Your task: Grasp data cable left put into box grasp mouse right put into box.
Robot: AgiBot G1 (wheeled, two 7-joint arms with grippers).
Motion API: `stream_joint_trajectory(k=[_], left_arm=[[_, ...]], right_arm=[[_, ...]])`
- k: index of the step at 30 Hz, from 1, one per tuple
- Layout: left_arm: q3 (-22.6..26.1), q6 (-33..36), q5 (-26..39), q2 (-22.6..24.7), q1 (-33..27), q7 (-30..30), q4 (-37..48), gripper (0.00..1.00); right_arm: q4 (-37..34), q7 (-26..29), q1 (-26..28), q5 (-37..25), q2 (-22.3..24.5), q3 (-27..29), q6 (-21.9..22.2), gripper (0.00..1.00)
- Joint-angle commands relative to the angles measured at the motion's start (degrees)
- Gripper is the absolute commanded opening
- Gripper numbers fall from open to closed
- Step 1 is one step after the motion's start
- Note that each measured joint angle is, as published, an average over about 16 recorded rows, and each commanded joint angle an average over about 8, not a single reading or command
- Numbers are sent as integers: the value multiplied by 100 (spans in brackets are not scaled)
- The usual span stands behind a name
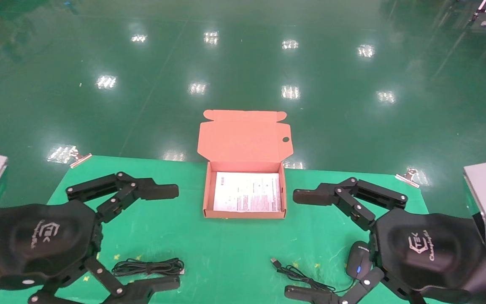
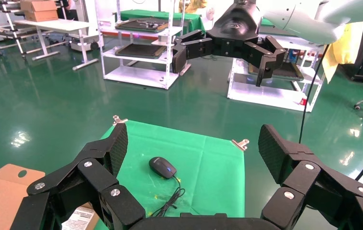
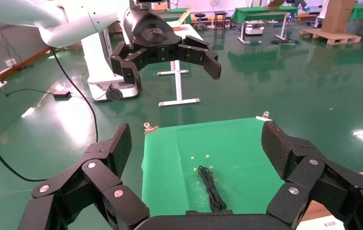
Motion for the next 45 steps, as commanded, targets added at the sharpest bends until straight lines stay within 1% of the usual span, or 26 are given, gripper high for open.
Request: stream_joint_trajectory(k=[1, 21, 25, 29, 34, 39, 45], left_arm=[[0, 0, 0, 0, 0, 0, 0, 100], [7, 13, 15, -2, -6, 4, -5, 100], [76, 70, 188, -34, -86, 13, -18, 100], [271, 169, 668, -100, -330, -42, -93, 100], [638, 312, 1340, -69, -781, -252, -192, 100], [1086, 421, 1907, 72, -1279, -418, -220, 100], [1859, 492, 2573, 318, -1920, -490, -203, 100]], right_arm=[[0, 0, 0, 0, 0, 0, 0, 100], [-2, -1, 9, -20, -1, -12, 10, 100], [44, -43, 36, -142, 43, -36, -21, 100], [172, -147, 203, -539, 102, -161, -101, 100], [323, -361, 729, -1368, 52, -533, -294, 100], [375, -652, 1433, -2258, -91, -1182, -436, 100], [415, -1149, 2259, -3305, -315, -2199, -451, 100]])
